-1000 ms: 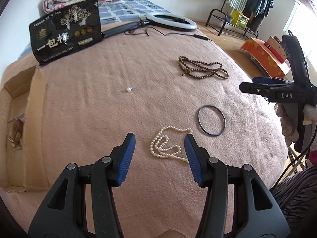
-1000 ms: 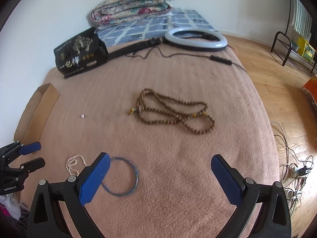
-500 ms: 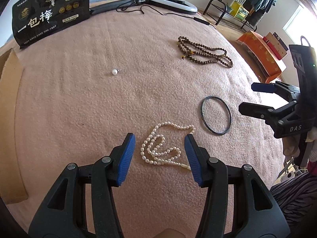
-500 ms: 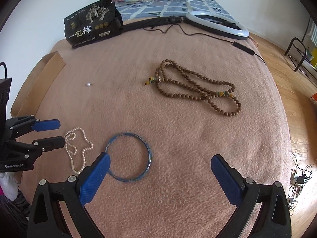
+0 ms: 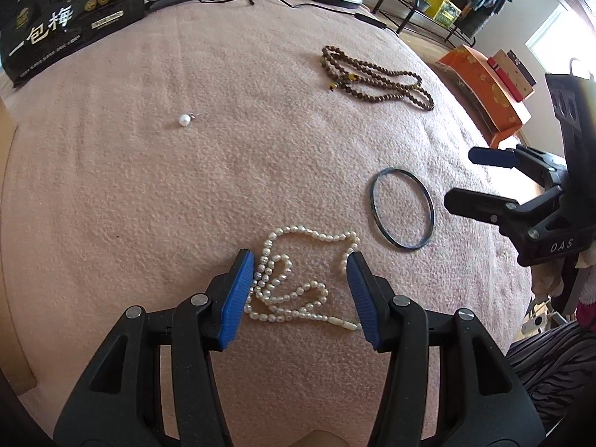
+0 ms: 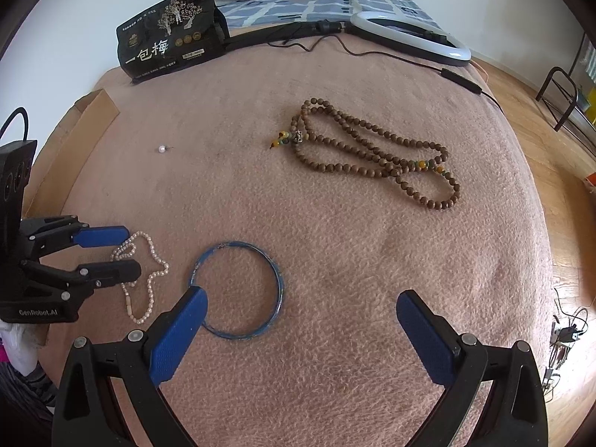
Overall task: Organize jewelry
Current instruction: 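Close the left tool on the pearl necklace strands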
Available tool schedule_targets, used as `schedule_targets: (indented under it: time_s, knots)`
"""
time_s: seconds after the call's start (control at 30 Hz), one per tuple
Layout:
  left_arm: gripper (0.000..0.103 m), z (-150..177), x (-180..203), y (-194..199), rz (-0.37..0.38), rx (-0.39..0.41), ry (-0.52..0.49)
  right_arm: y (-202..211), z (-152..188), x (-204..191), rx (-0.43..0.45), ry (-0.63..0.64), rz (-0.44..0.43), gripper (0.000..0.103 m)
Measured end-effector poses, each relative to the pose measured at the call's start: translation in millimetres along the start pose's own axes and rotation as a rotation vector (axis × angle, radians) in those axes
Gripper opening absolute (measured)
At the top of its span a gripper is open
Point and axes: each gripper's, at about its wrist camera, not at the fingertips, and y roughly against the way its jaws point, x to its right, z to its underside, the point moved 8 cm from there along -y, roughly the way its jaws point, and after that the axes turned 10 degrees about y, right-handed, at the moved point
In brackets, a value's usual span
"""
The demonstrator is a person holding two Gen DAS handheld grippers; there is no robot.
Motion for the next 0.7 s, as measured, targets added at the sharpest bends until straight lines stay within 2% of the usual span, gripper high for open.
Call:
schedule_targets:
  time_s: [0.1,0.3,0.6,0.63,0.7]
  knots:
    - [0.053,5,8,0,-0.003,-0.005,-0.026,0,1,0,-0.002,-0.002,-0.001,0.102]
    - [0.053,15,25,-4,-0.066,-0.001,-0.094,-1,1,0,-0.002,-0.002,0.0,0.102]
    - [0.053,16,26,-11,-0.231,0.043,-0.164,-4,2,-3,-0.007,0.009,0.002,0.102]
    - [0.052,15,24,-11,-0.24,0.05,-0.168,-5,3,-6,-0.007,0.015,0.0,0.102]
    - [0.039,14,21,-9,-0.261,0.061,-0.171,-7,3,-11,-0.012,0.026,-0.002,0.102]
